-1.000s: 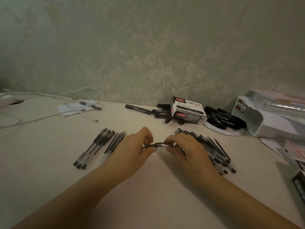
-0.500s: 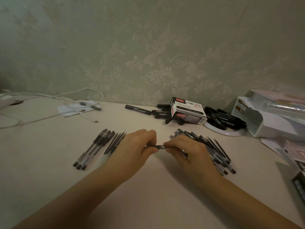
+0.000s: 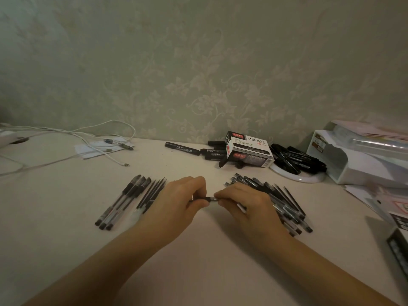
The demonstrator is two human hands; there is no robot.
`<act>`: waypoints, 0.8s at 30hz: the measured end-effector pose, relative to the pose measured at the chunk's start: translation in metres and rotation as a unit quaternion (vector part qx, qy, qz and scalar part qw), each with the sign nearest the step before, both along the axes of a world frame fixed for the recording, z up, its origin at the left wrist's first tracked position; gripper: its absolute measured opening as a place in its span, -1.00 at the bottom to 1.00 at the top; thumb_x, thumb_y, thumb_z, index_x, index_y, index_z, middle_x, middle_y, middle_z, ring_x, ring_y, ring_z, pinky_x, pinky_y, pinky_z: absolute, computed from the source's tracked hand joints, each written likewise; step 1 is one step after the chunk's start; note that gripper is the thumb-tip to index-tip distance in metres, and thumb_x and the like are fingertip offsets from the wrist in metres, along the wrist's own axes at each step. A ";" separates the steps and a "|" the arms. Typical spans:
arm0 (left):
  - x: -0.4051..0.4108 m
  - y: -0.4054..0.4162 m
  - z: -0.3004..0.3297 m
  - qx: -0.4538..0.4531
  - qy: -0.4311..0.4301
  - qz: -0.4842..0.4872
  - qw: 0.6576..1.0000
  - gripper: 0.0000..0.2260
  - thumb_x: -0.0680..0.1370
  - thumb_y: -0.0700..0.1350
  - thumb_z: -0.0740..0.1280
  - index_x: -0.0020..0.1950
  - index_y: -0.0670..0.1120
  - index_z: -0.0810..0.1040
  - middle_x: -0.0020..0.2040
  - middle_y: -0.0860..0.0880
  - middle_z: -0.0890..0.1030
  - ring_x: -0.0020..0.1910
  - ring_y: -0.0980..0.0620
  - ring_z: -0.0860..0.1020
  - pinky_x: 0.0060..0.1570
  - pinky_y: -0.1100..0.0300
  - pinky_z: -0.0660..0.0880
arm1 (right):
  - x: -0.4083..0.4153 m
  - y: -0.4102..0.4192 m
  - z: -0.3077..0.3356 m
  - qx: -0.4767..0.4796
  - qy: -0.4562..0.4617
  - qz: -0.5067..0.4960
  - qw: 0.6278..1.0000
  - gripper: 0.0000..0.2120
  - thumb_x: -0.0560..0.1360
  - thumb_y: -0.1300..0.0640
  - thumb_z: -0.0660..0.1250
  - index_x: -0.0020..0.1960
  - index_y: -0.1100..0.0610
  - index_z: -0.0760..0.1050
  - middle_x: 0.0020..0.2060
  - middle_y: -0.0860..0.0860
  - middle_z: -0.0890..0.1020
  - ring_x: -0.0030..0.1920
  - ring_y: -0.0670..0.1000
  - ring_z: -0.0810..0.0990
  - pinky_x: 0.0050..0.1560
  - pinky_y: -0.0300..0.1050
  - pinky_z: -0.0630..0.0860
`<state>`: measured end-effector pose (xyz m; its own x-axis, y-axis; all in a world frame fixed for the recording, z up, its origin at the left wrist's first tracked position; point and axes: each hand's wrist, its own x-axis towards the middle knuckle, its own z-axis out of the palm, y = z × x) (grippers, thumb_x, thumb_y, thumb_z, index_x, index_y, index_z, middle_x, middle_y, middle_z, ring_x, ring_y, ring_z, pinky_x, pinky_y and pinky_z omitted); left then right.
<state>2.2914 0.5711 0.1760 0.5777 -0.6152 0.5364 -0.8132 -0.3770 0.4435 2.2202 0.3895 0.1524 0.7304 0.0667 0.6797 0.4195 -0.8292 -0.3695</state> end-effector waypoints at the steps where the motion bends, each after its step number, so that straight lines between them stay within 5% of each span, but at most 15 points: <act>1: 0.000 0.000 -0.001 -0.002 0.003 0.004 1.000 -0.87 0.51 -0.12 0.40 -0.17 -0.07 0.48 -0.27 0.11 0.49 -0.23 0.16 0.44 -0.26 0.36 0.35 | 0.001 0.001 -0.001 0.004 0.001 -0.005 1.000 -0.87 0.50 0.30 0.42 0.03 0.20 0.67 -0.11 0.01 0.68 -0.10 -0.06 0.63 -0.04 -0.22 0.52; 6: 0.009 0.006 0.002 -0.043 0.011 0.085 0.995 -0.93 0.54 -0.10 0.36 -0.07 -0.03 0.48 -0.22 0.10 0.53 -0.24 0.19 0.49 -0.28 0.34 0.41 | 0.003 0.007 -0.006 0.044 0.036 -0.048 0.997 -0.59 0.56 0.09 0.37 0.38 0.09 0.47 0.16 -0.06 0.54 0.04 -0.15 0.56 0.11 -0.22 0.54; 10: 0.045 0.037 0.010 -0.072 0.033 0.271 0.959 -0.96 0.54 -0.14 0.33 -0.07 -0.07 0.50 -0.14 -0.02 0.57 -0.19 -0.03 0.52 -0.14 0.03 0.48 | -0.001 0.004 -0.005 0.015 0.040 -0.072 0.996 -0.63 0.58 -0.01 0.26 0.35 0.06 0.47 0.14 -0.13 0.49 0.08 -0.20 0.49 0.10 -0.23 0.50; 14: 0.075 0.076 0.006 -0.033 0.086 0.406 0.909 -0.95 0.55 -0.13 0.31 -0.08 -0.11 0.51 -0.12 -0.10 0.59 -0.18 -0.04 0.44 -0.18 0.11 0.34 | -0.002 0.006 -0.005 -0.006 0.055 -0.072 0.996 -0.66 0.57 -0.04 0.21 0.29 0.03 0.51 0.11 -0.17 0.49 0.08 -0.24 0.48 0.11 -0.31 0.45; 24: 0.085 0.083 -0.007 0.111 0.168 0.423 0.883 -0.88 0.55 -0.11 0.31 -0.12 -0.14 0.50 -0.23 -0.07 0.50 -0.22 -0.05 0.43 -0.24 0.15 0.33 | -0.001 -0.002 -0.003 -0.031 0.039 -0.138 0.989 -0.80 0.55 0.20 0.36 0.16 0.07 0.60 -0.03 -0.15 0.55 -0.05 -0.19 0.46 -0.01 -0.42 0.34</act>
